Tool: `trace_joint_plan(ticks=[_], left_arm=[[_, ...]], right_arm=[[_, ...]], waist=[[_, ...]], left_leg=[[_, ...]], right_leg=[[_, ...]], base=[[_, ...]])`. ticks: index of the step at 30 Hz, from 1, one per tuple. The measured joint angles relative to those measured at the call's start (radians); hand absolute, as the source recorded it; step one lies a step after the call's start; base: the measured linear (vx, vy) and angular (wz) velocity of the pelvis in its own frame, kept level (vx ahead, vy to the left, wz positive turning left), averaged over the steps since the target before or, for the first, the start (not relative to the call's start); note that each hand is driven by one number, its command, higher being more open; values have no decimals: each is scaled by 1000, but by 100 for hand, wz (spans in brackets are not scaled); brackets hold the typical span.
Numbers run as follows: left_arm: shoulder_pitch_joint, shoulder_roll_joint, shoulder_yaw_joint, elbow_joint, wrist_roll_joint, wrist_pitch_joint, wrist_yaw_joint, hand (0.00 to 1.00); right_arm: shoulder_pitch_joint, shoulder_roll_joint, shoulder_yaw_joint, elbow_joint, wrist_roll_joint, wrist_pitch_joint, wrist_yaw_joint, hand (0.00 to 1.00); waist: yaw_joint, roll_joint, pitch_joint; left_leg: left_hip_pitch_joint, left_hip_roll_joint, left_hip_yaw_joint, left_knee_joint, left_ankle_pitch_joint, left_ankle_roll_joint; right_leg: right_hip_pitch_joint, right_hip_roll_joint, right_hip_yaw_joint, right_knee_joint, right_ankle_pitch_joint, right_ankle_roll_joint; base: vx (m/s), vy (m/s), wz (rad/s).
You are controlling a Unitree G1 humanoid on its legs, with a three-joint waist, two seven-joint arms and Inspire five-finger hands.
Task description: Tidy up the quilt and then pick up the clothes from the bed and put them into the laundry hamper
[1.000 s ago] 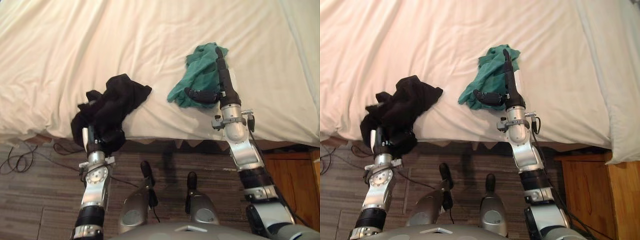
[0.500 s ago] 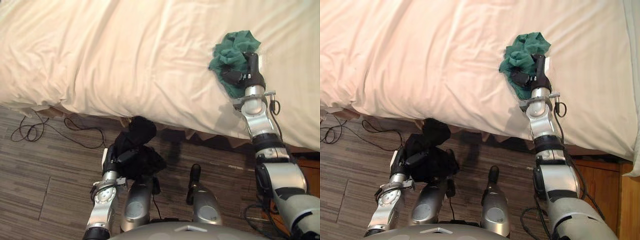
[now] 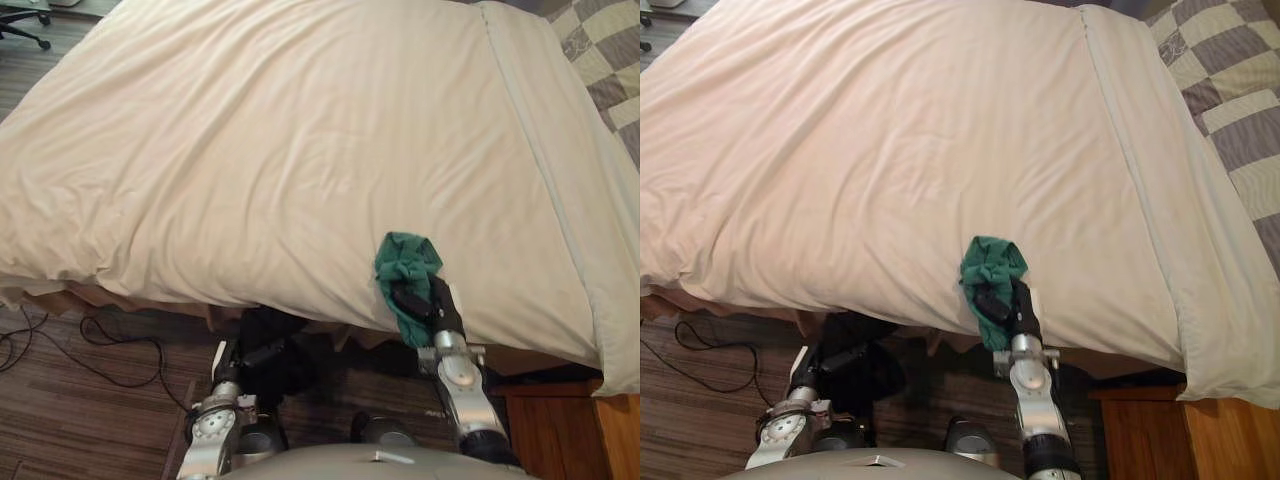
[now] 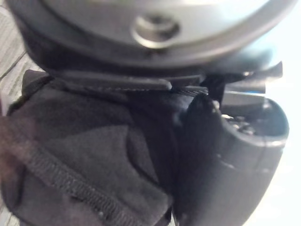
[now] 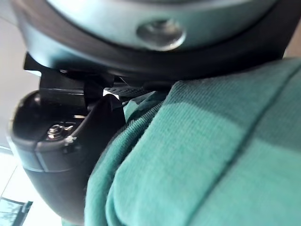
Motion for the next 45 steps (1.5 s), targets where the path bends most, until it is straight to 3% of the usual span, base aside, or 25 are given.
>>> trace_joint_plan(ticks=[3, 5, 10, 12, 13, 15, 16, 17, 18, 19, 20, 22, 25, 26, 27, 28, 29, 30, 31, 35, 37, 38, 40, 42, 45], left_arm=[[6, -18, 33, 22, -19, 8, 0, 0], [-9, -19, 68, 52, -89, 8, 6, 0], [-6, -83, 78, 36, -205, -1, 13, 0], [10, -84, 68, -17, -213, -1, 14, 0], [8, -83, 67, -50, -222, -6, 22, 0], [45, -86, 70, -91, -249, -8, 31, 0], [83, -90, 63, -118, -249, -8, 32, 0], [104, -92, 45, -148, -249, -9, 33, 0], [109, -93, 36, -172, -249, -13, 31, 0], [105, -87, 49, -189, -248, -18, 27, 0], [69, -74, 73, -179, -248, -24, 28, 0], [48, -77, 66, -156, -244, -12, 28, 0], [74, -74, 22, -155, -238, -5, 7, 0], [73, -67, 6, -154, -236, 3, 0, 0], [71, -61, 2, -151, -227, 6, -3, 0], [65, -47, -1, -138, -195, 8, -3, 0], [71, -38, 9, -126, -192, 9, 4, 0], [77, -28, 13, -125, -189, 9, 10, 0], [86, -8, 21, -128, -169, 9, 23, 0], [84, -11, -7, -181, -164, 6, 45, 0], [84, -31, -16, -179, -161, 7, 50, 0], [90, -39, -23, -179, -161, 7, 51, 0], [99, -46, -23, -179, -161, 9, 51, 0], [116, -72, -34, -196, -161, 28, 53, 0], [129, -84, -56, -217, -158, 27, 50, 0]], right_arm=[[54, 29, 3, 46, 16, 10, 9, 0], [55, 58, 31, 103, 17, 65, 9, 0], [84, -6, 187, 141, 60, 147, 27, 0], [86, -1, 211, 109, 94, 147, 8, 0], [82, 6, 223, 72, 121, 144, 4, 0], [89, 3, 243, -4, 150, 143, 7, 0], [92, 1, 242, -39, 172, 137, 7, 0], [85, -12, 236, -60, 174, 125, 8, 0], [70, -16, 227, -62, 178, 101, 10, 0], [47, -2, 218, -57, 181, 91, 14, 0], [12, 11, 214, -51, 192, 87, 8, 0], [-17, -5, 214, -24, 210, 95, 13, 0], [13, -7, 212, -25, 211, 96, 15, 0], [22, -6, 210, -22, 211, 97, 17, 0], [31, -6, 210, -17, 210, 97, 19, 0], [31, -7, 211, -3, 209, 99, 25, 0], [25, 3, 227, 6, 202, 109, 30, 0], [26, 12, 236, 4, 202, 109, 30, 0], [37, 46, 243, -4, 203, 105, 27, 0], [120, 77, 271, -99, 213, 84, 3, 0], [154, 75, 283, -104, 223, 78, -12, 0], [176, 75, 285, -104, 244, 77, -16, 0], [187, 79, 290, -104, 249, 78, -26, 0], [193, 76, 276, -108, 254, 87, -45, 0], [215, 75, 263, -134, 254, 87, -53, 0]], waist=[[7, -11, -8], [17, -22, -20], [44, 60, -11], [44, 58, -10], [47, 49, 4], [73, 84, 19], [73, 110, 20], [75, 156, 24], [53, 182, 2], [44, 167, 3], [30, 142, 20], [62, 128, 24], [66, 113, 15], [65, 109, 14], [62, 108, 14], [69, 104, 16], [75, 104, 18], [74, 105, 18], [72, 103, 18], [65, 74, 8], [65, 68, 4], [69, 33, -12], [73, 5, -10], [80, 43, -6], [93, 56, -17]], left_leg=[[-8, 6, -16, 0, 9, -11], [-24, 1, -7, 0, 23, -20], [-108, 3, -48, 4, 42, -9], [-182, 3, 2, 15, -3, 57], [-253, 28, 136, 115, -65, 103], [-282, 117, 316, 297, -78, 147], [-277, 113, 326, 303, -18, 155], [-259, 75, 246, 207, 41, 207], [-250, 51, 170, 93, 68, 221], [-256, 40, 191, 87, 53, 213], [-302, 56, 269, 199, -21, 177], [-306, 91, 349, 301, -80, 152], [-295, -15, 243, 252, -75, 178], [-293, -64, 164, 225, -74, 196], [-288, -83, 131, 216, -69, 209], [-269, -107, 73, 208, -70, 229], [-232, -113, 34, 206, -80, 238], [-212, -114, 14, 204, -85, 239], [-154, -116, -35, 189, -97, 230], [-100, -167, -198, 177, -141, 213], [-85, -182, -219, 178, -153, 188], [-79, -211, -234, 185, -169, 186], [-89, -247, -233, 253, -208, 189], [-107, -214, -184, 366, -277, 129], [-71, -197, -173, 364, -308, 124]], right_leg=[[13, 17, 30, -10, -18, -28], [27, -4, -1, -69, -58, -8], [10, 3, -131, -67, -75, -6], [3, -25, -294, -78, -69, -15], [12, -47, -389, -87, -69, -16], [42, -35, -491, -60, -75, -24], [62, -37, -545, 14, -82, -32], [4, -66, -556, 173, -99, -70], [-20, -19, -541, 82, -153, -102], [-15, -16, -544, -60, -117, -95], [27, -41, -619, -124, -16, -4], [83, -70, -736, -101, -17, -5], [131, -139, -900, 21, -9, 5], [115, -212, -935, 190, 3, -18], [100, -248, -935, 279, 20, -54], [71, -303, -905, 409, -33, -142], [34, -300, -812, 470, -50, -152], [18, -289, -757, 483, -52, -147], [-33, -235, -598, 503, -57, -134], [-181, -111, -404, 490, -115, -68], [-210, -44, -337, 350, -123, -60], [-207, -41, -330, 219, -100, -66], [-195, -64, -350, 106, -12, -71], [-120, -31, -365, 30, 6, -61], [-48, 1, -367, -61, 22, -61]], base=[[5, -54, 28], [-48, -103, -3], [-73, -109, 71], [-1, -69, 221], [5, -59, 228], [54, -33, 203], [85, 9, 212], [44, 5, 254], [-1, 4, 224], [-7, -35, 256], [33, -57, 221], [106, 3, 189], [221, 149, 175], [246, 147, 164], [323, 150, 194], [328, 95, 149], [376, 95, 126], [331, 93, 102], [235, 81, 83], [183, 6, 119], [197, -78, 118], [259, -110, 87], [241, -93, 36], [320, -94, -2], [258, -74, -9]])
